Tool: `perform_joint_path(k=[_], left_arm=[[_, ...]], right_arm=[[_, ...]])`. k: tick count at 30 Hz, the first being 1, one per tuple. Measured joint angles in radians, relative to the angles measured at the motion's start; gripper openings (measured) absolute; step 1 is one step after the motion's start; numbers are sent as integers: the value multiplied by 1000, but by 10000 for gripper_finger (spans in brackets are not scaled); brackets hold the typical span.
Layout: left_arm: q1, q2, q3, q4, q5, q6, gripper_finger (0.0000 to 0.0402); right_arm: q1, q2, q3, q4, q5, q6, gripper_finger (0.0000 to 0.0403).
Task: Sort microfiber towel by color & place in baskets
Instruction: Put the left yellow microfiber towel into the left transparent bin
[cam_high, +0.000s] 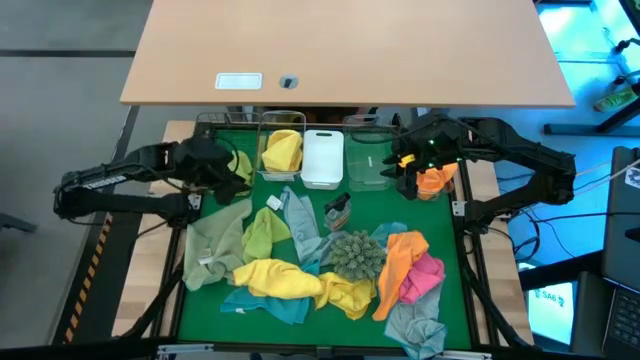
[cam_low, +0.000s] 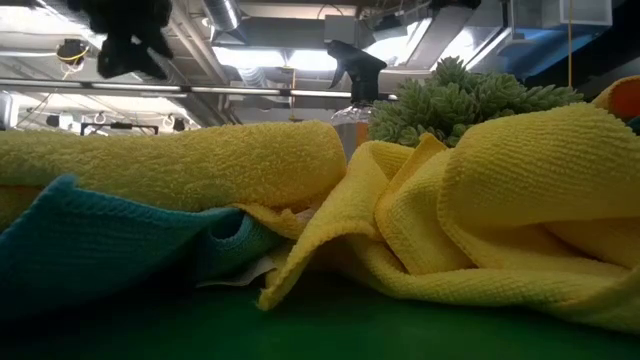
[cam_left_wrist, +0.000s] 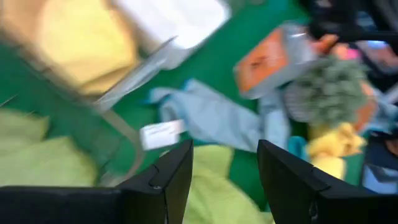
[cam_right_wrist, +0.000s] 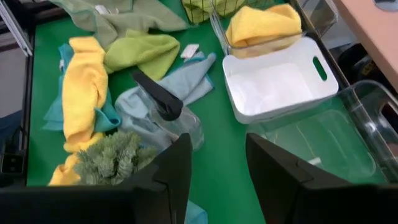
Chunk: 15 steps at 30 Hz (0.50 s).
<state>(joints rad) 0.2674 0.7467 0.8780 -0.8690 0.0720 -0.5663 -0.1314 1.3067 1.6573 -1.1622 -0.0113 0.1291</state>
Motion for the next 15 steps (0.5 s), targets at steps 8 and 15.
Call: perform_joint_path(k=[8, 15], left_arm=[[-225, 66, -5, 70, -61, -33, 172], [-406, 204, -56, 224, -62, -26, 172]], right_arm=[[22, -2, -63, -45, 0, 33, 152], [136, -3, -200, -26, 0, 68, 152]])
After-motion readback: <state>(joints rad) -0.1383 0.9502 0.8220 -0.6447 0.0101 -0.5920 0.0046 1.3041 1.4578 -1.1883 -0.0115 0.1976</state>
